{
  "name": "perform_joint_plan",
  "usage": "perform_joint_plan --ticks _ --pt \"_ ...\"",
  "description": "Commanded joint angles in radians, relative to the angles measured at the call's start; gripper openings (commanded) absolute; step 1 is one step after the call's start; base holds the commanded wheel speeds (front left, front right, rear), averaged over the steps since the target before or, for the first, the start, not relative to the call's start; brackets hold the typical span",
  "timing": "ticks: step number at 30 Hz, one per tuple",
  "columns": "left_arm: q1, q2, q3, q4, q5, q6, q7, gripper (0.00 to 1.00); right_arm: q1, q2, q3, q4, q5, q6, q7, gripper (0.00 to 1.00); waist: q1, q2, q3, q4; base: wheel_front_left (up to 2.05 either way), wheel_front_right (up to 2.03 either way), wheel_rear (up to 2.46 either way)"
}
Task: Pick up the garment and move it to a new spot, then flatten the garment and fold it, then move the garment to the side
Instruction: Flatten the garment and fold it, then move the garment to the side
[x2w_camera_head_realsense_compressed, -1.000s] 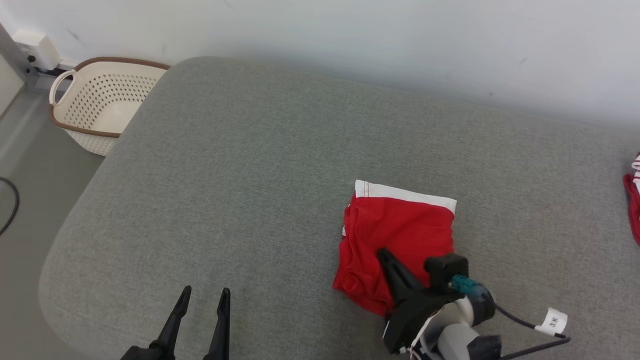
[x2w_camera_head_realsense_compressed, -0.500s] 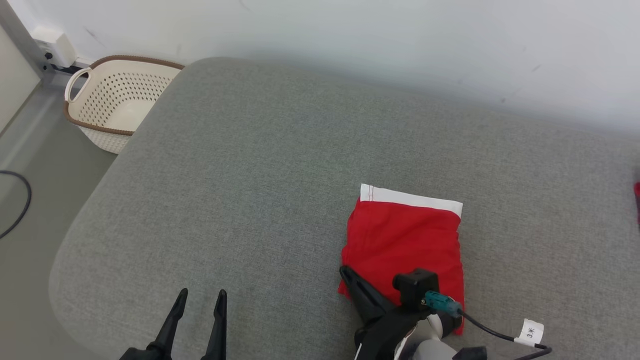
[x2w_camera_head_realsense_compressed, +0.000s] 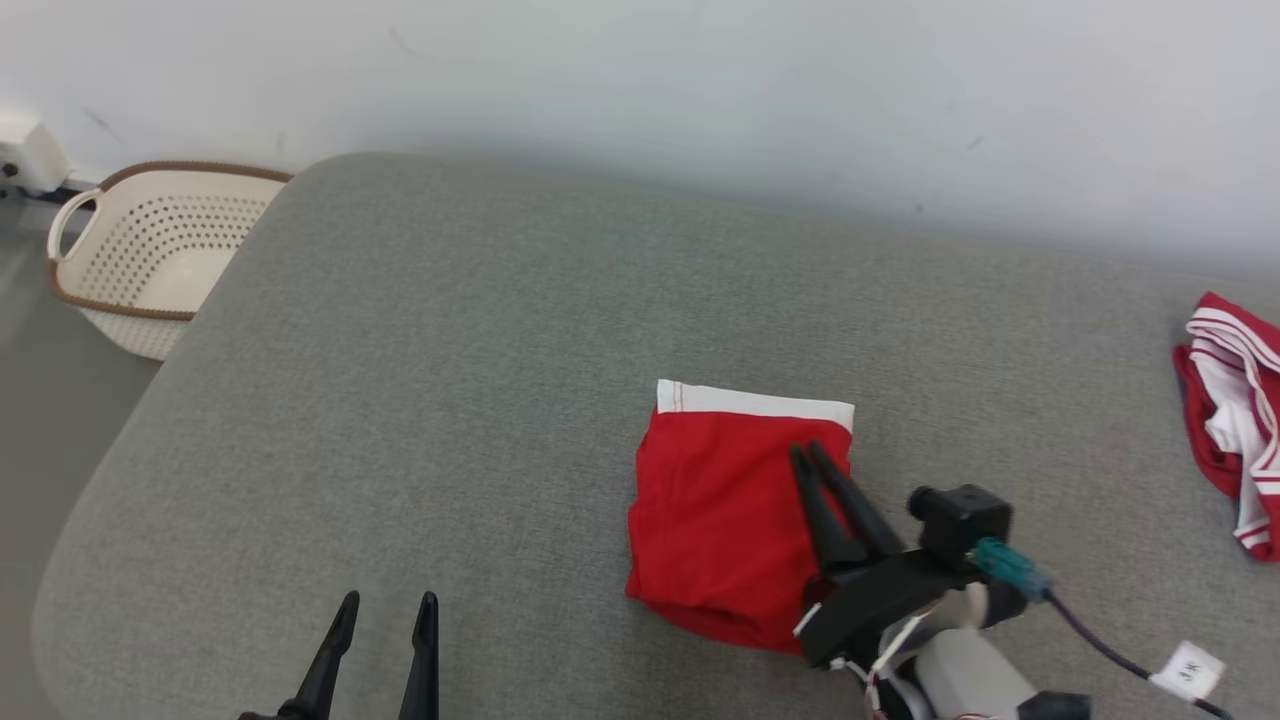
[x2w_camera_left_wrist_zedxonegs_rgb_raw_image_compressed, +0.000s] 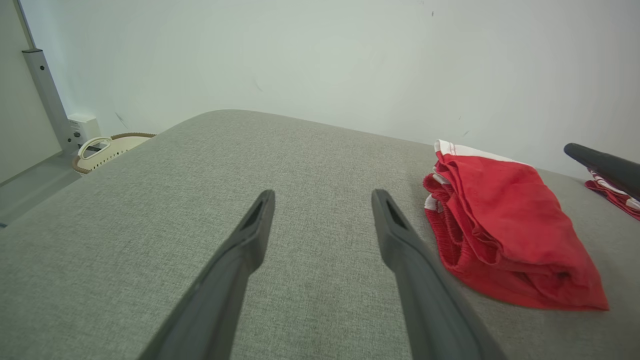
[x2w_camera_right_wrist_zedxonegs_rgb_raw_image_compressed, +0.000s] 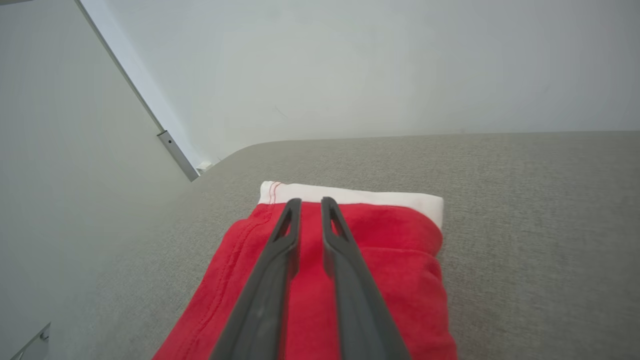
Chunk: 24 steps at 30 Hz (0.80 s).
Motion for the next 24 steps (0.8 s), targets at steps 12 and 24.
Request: perform_joint_plan --ticks 12,24 --pt "0.040 0.000 0.016 -0.016 0.001 0.009 -0.004 1.00 0.084 -0.031 -0.190 -0.067 -0.083 0.000 -0.004 0.43 0.0000 -0.0001 -0.015 -0.060 0.00 0.00 0.00" --pt "0.028 0.000 0.010 -0.015 -0.007 0.006 -0.004 1.00 0.047 -0.061 -0.085 0.062 0.027 0.000 0.020 1.00 0.0000 -0.0001 -0.003 -0.070 0.00 0.00 0.00"
